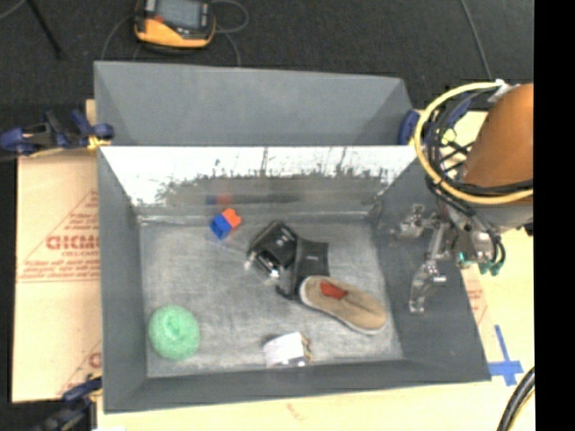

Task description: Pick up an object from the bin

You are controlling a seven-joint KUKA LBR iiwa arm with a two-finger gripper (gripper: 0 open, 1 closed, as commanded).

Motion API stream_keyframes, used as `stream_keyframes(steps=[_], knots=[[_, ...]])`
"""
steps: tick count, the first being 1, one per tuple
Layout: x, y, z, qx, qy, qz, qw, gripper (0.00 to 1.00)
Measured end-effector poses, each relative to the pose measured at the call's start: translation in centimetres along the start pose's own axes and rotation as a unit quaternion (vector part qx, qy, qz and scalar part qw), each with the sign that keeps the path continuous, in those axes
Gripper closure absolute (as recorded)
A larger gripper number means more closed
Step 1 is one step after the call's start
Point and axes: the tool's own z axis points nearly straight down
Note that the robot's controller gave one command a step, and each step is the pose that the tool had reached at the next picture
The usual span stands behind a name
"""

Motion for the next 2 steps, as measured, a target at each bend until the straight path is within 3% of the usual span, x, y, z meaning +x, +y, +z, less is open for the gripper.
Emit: stream_keyframes(steps=[1,2], knots=[[-1.4,-0.1,4.5,0.001,-0.0044,-0.007,1.0,0.0],[1.0,0.9,7.3,-0.001,0.0024,-0.03,0.9996,0.0]])
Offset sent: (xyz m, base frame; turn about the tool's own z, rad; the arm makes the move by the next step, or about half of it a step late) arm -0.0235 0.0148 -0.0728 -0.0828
